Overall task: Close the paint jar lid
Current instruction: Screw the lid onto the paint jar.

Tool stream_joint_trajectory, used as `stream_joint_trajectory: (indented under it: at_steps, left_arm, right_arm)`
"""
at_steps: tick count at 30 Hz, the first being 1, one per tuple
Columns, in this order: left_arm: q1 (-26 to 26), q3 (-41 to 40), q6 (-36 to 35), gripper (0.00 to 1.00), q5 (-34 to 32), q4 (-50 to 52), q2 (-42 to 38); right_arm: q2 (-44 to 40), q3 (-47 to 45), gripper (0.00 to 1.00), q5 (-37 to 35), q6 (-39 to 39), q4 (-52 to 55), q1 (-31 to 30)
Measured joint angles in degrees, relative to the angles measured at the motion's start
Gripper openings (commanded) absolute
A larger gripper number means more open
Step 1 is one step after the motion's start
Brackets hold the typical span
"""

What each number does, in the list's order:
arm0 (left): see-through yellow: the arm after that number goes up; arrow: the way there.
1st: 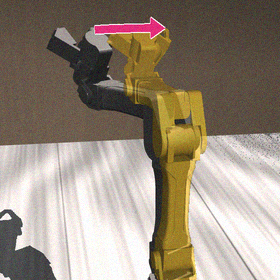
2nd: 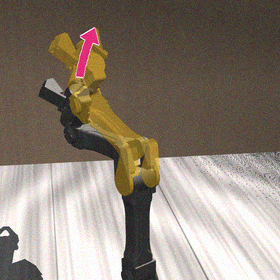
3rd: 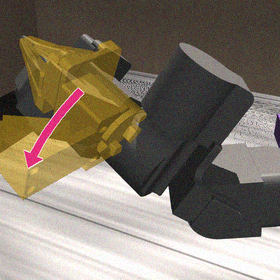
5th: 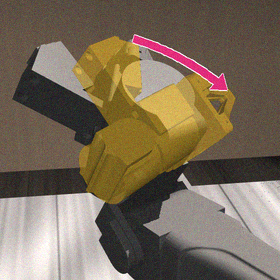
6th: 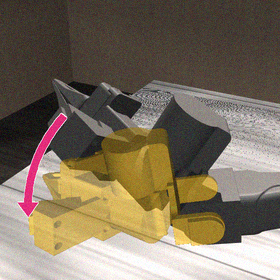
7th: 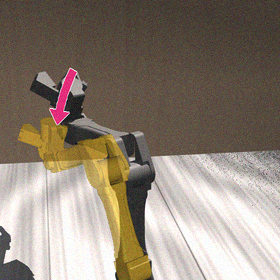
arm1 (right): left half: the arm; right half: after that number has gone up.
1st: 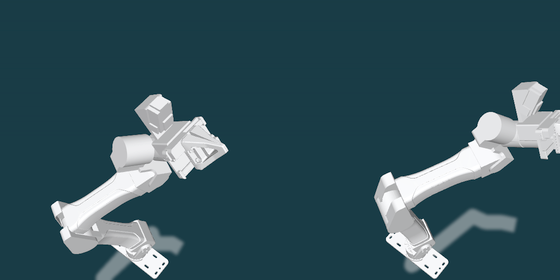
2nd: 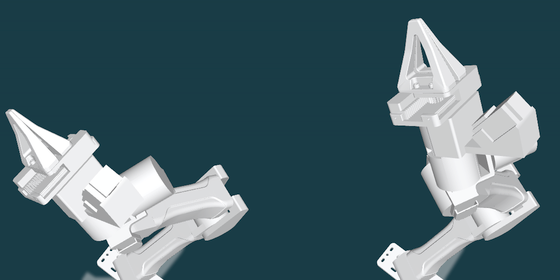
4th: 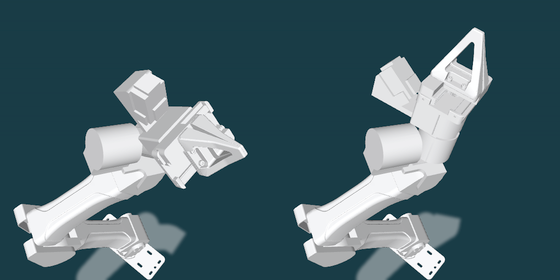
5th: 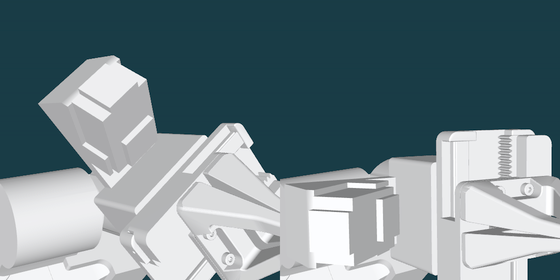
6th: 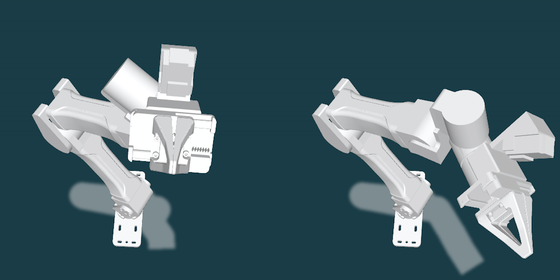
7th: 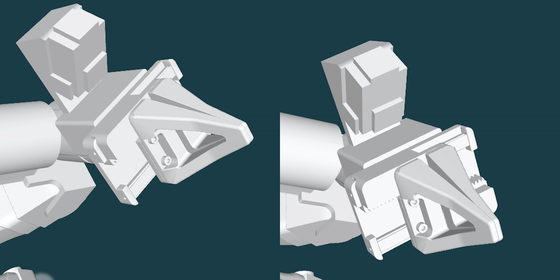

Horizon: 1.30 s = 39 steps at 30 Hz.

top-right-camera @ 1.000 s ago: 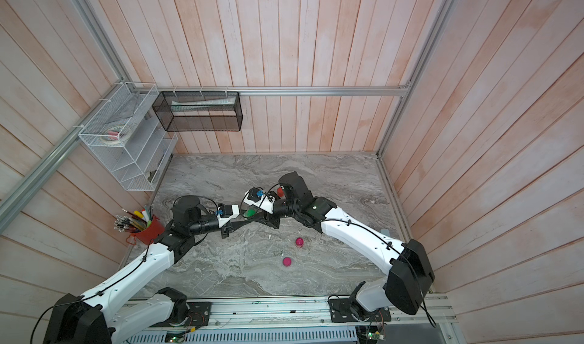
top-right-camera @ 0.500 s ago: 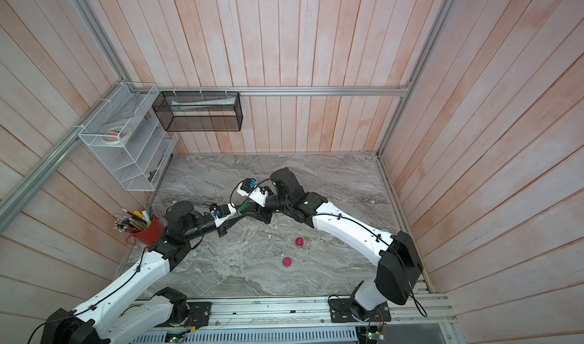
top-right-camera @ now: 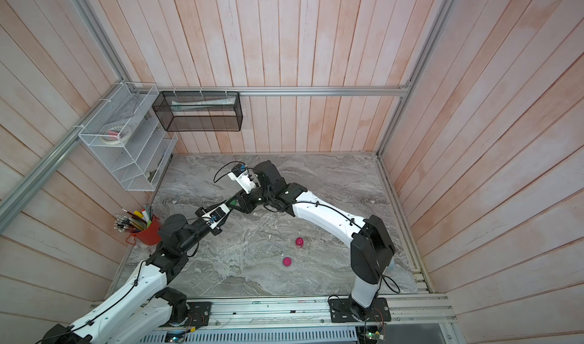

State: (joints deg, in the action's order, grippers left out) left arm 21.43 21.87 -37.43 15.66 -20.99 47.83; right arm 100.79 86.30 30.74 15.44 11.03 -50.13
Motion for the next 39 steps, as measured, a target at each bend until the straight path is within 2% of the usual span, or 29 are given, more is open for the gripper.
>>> stream_joint_trajectory:
  at_steps: [7, 13, 17, 27, 33, 39]
  left_arm:
    - [0.0, -0.7, -1.4, 0.29, -2.6, -1.5, -0.6]
    - [0.6, -0.2, -1.6, 0.29, -0.5, -2.6, -0.5]
    - [0.8, 0.4, -1.6, 0.29, 1.2, -3.7, -0.3]
    - [1.6, 1.3, -2.0, 0.29, 6.0, -5.1, 1.6]
    - [1.6, 1.4, -2.1, 0.29, 6.4, -5.1, 3.2]
    - [1.4, 2.8, -2.0, 0.29, 8.9, -2.9, 4.6]
  right_arm:
    - [0.6, -0.3, 0.33, -0.2, 10.4, -3.3, -0.1]
    - [-0.9, -2.6, 0.47, -1.3, 11.9, -5.2, -0.8]
    - [-2.4, -3.8, 0.52, -2.4, 11.8, -5.8, -1.0]
    - [-9.7, -11.1, 0.55, -3.2, 11.8, -8.2, 0.8]
    - [-17.0, -15.5, 0.56, -3.0, 11.1, -9.5, 4.9]
    - [-23.5, -19.3, 0.54, -2.2, 4.2, -10.8, 5.7]
